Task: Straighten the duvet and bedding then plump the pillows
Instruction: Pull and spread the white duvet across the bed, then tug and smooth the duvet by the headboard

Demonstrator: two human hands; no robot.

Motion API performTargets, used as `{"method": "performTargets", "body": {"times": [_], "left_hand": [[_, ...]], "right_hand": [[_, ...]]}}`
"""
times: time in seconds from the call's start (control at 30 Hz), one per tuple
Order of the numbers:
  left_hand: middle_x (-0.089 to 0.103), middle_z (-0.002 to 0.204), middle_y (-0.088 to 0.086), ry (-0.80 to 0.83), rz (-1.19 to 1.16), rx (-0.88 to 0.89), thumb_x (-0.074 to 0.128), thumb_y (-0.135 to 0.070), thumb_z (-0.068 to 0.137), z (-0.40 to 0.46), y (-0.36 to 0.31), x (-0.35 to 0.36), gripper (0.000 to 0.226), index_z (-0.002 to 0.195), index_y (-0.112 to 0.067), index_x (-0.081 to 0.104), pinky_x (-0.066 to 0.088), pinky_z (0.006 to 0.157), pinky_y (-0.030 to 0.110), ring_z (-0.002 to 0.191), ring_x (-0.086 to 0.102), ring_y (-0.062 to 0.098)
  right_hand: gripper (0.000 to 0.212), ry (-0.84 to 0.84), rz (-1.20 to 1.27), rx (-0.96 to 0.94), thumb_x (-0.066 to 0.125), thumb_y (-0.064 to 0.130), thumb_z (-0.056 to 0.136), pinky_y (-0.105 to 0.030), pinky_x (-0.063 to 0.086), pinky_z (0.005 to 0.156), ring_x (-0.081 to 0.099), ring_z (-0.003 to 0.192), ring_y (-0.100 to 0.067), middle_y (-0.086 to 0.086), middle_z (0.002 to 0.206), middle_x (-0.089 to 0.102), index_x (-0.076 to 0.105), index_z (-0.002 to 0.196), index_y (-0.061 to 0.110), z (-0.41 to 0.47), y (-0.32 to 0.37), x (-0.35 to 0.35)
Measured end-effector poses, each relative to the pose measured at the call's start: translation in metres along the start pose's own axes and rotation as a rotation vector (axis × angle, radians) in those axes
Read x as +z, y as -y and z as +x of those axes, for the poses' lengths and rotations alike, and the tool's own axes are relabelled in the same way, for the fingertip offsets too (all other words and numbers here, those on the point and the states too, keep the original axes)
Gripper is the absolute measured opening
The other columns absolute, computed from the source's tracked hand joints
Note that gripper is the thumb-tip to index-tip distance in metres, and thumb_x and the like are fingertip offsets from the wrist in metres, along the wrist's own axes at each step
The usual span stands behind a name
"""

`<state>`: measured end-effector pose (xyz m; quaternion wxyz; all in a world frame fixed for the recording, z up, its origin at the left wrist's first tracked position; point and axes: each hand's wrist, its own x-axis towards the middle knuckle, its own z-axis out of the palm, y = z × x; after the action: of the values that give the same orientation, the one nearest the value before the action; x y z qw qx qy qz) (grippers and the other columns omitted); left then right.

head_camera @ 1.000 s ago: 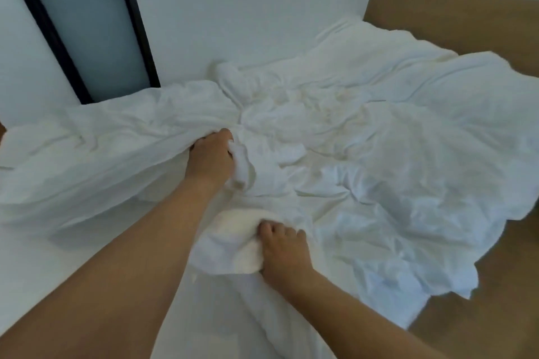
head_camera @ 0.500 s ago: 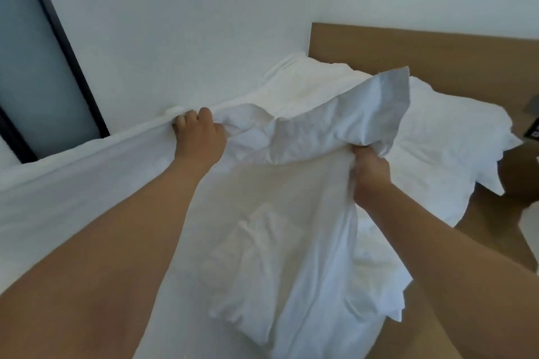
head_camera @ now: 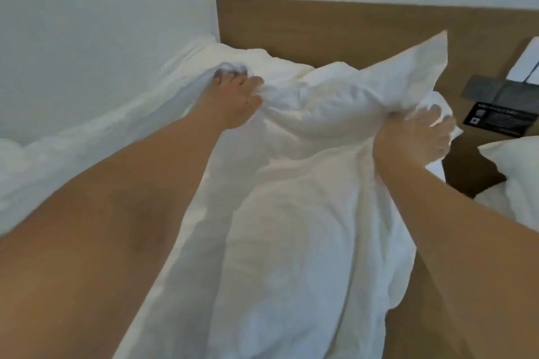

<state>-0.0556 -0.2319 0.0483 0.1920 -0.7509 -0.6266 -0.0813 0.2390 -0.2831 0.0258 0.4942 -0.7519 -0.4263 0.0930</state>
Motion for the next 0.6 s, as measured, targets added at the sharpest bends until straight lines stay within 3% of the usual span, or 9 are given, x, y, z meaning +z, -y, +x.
{"method": "performTargets", "body": {"times": [0.03,0.07,0.13,0.2,0.23,0.3,0.37,0.47,0.6], "left_hand": [[0.025,0.158,0.009,0.026,-0.072,0.023,0.026,-0.044,0.101,0.026,-0.01,0.027,0.053,0.151,-0.027,0.024,0.009,0.117,0.052,0.145,0.017,0.033],[0.013,0.163,0.003,0.085,-0.104,0.033,0.025,-0.047,0.101,0.046,-0.019,0.059,0.058,0.155,-0.031,0.011,0.002,0.118,0.053,0.149,0.005,0.031],[0.0,0.164,-0.007,0.276,-0.135,-0.029,0.021,-0.056,0.099,0.061,-0.034,0.14,0.062,0.154,-0.038,0.0,-0.007,0.116,0.058,0.15,-0.007,0.027],[-0.008,0.163,-0.011,0.522,-0.173,-0.097,0.015,-0.066,0.094,0.041,-0.048,0.229,0.064,0.152,-0.044,-0.002,-0.012,0.111,0.066,0.149,-0.014,0.026],[-0.012,0.162,-0.012,0.583,-0.206,-0.116,0.011,-0.067,0.093,0.025,-0.053,0.271,0.064,0.152,-0.044,-0.004,-0.012,0.109,0.068,0.148,-0.016,0.025],[-0.009,0.163,-0.008,0.455,-0.203,-0.12,0.005,-0.063,0.094,-0.002,-0.052,0.338,0.064,0.153,-0.041,-0.004,-0.009,0.109,0.069,0.149,-0.012,0.024],[-0.001,0.164,-0.005,0.301,-0.149,-0.074,0.013,-0.058,0.096,0.006,-0.046,0.373,0.064,0.155,-0.036,0.004,-0.009,0.11,0.068,0.15,-0.005,0.025],[0.005,0.164,-0.003,0.211,-0.144,-0.063,0.023,-0.055,0.093,0.038,-0.04,0.404,0.066,0.155,-0.033,0.011,-0.003,0.108,0.068,0.15,0.0,0.027],[0.009,0.163,-0.001,0.22,-0.18,-0.098,0.028,-0.052,0.092,0.037,-0.049,0.409,0.067,0.155,-0.031,0.017,0.004,0.108,0.066,0.15,0.002,0.028]], "right_hand": [[0.066,-0.049,-0.106,-0.195,0.04,0.04,0.098,-0.044,0.011,0.12,0.016,0.146,-0.033,-0.015,0.16,0.013,0.019,0.153,0.011,0.004,-0.005,0.027],[0.074,0.018,-0.234,-0.405,0.039,0.047,0.096,-0.043,0.002,0.121,0.008,0.149,-0.031,-0.014,0.162,0.004,0.012,0.156,0.012,0.001,-0.015,0.063],[0.079,0.4,-0.463,-0.773,0.03,0.059,0.093,-0.043,-0.008,0.12,0.0,0.151,-0.028,-0.008,0.163,-0.005,0.006,0.157,0.018,-0.012,-0.065,0.142],[0.071,0.724,-0.675,-0.867,0.019,0.063,0.096,-0.043,-0.012,0.119,-0.003,0.151,-0.023,0.001,0.159,-0.017,0.003,0.156,0.028,-0.034,-0.137,0.203],[0.067,0.772,-0.688,-0.842,0.019,0.061,0.097,-0.043,-0.008,0.119,0.001,0.151,-0.021,0.002,0.16,-0.014,0.007,0.156,0.03,-0.046,-0.171,0.223],[0.064,0.67,-0.551,-0.857,0.032,0.054,0.096,-0.047,0.004,0.121,0.015,0.149,-0.022,-0.005,0.162,0.013,0.027,0.154,0.026,-0.064,-0.212,0.26],[0.064,0.547,-0.448,-0.873,0.041,0.048,0.09,-0.048,0.007,0.121,0.025,0.145,-0.024,-0.009,0.157,0.03,0.039,0.149,0.023,-0.068,-0.223,0.301],[0.066,0.503,-0.429,-0.854,0.043,0.047,0.086,-0.047,0.002,0.121,0.028,0.142,-0.026,-0.01,0.154,0.034,0.04,0.147,0.023,-0.059,-0.223,0.339],[0.065,0.537,-0.423,-0.854,0.043,0.046,0.086,-0.047,0.001,0.12,0.028,0.142,-0.026,-0.009,0.154,0.031,0.037,0.146,0.023,-0.062,-0.229,0.341]]}}
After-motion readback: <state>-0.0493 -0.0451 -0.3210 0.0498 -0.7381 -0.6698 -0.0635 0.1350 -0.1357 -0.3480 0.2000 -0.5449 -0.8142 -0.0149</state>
